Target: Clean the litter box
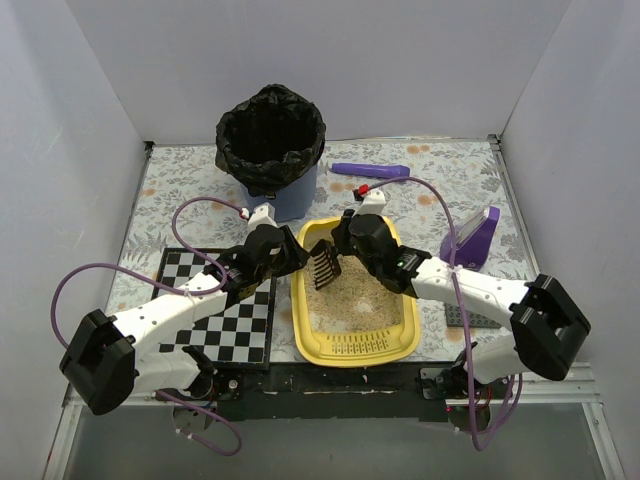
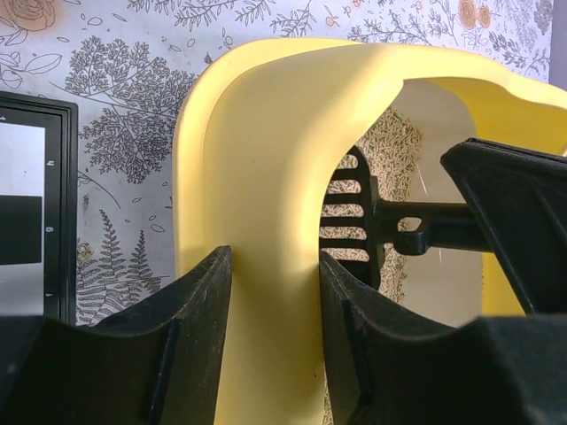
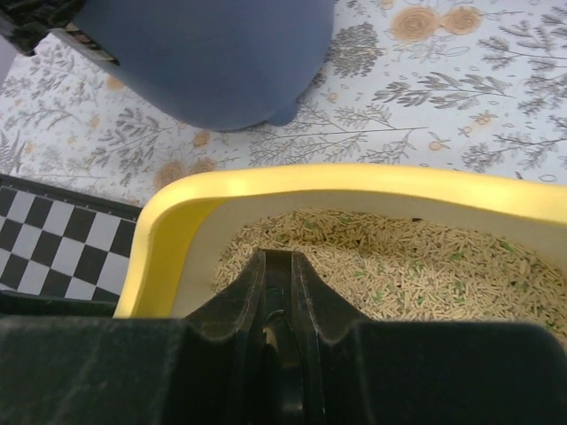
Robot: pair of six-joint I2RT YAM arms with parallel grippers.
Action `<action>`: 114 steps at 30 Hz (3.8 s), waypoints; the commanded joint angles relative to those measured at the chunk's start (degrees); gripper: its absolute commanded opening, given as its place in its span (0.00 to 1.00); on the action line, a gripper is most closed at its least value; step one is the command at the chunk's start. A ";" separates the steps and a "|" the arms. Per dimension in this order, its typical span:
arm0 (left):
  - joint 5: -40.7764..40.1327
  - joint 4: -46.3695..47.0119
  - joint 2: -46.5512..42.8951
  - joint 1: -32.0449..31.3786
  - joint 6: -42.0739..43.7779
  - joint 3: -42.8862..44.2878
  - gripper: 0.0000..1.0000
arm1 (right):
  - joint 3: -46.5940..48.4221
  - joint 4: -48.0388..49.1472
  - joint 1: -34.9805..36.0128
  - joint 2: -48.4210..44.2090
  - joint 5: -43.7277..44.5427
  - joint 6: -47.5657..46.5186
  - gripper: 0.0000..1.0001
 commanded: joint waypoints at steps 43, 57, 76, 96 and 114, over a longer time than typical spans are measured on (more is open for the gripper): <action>2.67 2.94 1.47 -0.21 -1.88 -0.56 0.28 | 10.38 -4.85 2.81 -2.42 -6.57 -14.04 0.01; 3.64 3.30 1.56 -0.21 -2.15 -0.47 0.27 | 10.56 -10.83 2.90 1.27 -3.23 -13.25 0.01; 0.83 1.72 -1.60 -0.30 -0.91 -0.30 0.30 | 7.40 -20.96 -1.06 -11.81 17.36 -12.18 0.01; 0.12 -1.01 -5.82 -0.30 1.11 0.85 0.98 | -0.34 -15.39 -1.06 -17.19 -31.84 -11.56 0.01; 0.30 1.01 -5.74 -0.30 3.04 -0.21 0.98 | 6.07 -12.61 -2.28 -5.31 -13.47 -35.30 0.01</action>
